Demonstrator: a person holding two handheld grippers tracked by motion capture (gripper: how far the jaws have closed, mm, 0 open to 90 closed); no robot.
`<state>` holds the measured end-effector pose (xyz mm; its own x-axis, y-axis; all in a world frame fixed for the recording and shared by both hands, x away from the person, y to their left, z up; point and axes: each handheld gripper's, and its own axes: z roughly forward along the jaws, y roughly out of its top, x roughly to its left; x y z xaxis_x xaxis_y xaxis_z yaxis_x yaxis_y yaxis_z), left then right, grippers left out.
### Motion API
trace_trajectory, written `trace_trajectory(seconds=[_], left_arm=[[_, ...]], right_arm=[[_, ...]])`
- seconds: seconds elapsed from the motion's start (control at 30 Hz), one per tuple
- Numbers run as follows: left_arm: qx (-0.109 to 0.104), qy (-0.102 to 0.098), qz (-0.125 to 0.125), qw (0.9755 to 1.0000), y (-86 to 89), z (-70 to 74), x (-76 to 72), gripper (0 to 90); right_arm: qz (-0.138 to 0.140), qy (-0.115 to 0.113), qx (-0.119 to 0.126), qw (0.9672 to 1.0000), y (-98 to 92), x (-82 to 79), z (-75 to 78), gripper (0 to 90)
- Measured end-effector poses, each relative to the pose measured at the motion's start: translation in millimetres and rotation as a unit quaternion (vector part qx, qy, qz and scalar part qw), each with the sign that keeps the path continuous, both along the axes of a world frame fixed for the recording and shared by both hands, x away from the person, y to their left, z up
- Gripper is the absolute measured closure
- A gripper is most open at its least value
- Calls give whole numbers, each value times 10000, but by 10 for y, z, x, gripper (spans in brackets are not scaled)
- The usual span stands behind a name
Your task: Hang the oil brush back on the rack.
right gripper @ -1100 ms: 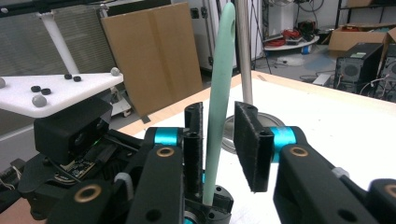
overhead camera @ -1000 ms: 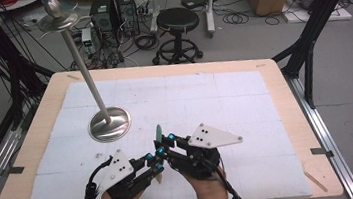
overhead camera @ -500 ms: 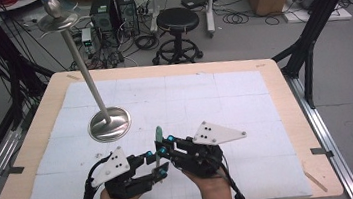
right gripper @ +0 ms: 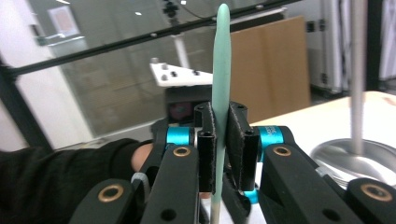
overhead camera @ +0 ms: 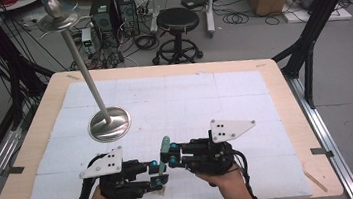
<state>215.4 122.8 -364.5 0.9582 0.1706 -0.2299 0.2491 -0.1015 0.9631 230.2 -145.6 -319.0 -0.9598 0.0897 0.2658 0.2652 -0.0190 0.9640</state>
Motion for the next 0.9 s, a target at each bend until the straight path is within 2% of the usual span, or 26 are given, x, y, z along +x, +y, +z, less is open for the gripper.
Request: trace_trajectory(seconds=[0.1,0.3,0.37,0.5,0.57,0.67,0.8,0.9], left_arm=[[16,-51,-112,9999,-5,-6,-8,725],[-4,-109,-165,9998,-3,-5,-20,800],[-8,-156,-151,9998,-2,-3,-26,831],[-1,-209,-95,9997,-1,-2,-31,837],[10,-229,-8,9997,11,-3,-20,838],[-18,-250,165,9996,46,4,0,839],[-23,-285,355,9990,103,27,41,839],[-102,-289,735,9968,218,115,153,839]], right_arm=[[50,-24,34,10000,-6,5,-3,829],[103,-52,-3,9999,-3,-1,-2,829],[108,-57,15,9999,-2,2,-3,829],[101,-48,45,9999,1,2,-8,812],[-97,16,151,9998,-3,-3,-4,576],[-395,47,206,9990,-50,-15,16,419],[-858,20,183,9961,-222,-43,42,318],[-1379,-162,-4,9903,-388,-91,65,259]])
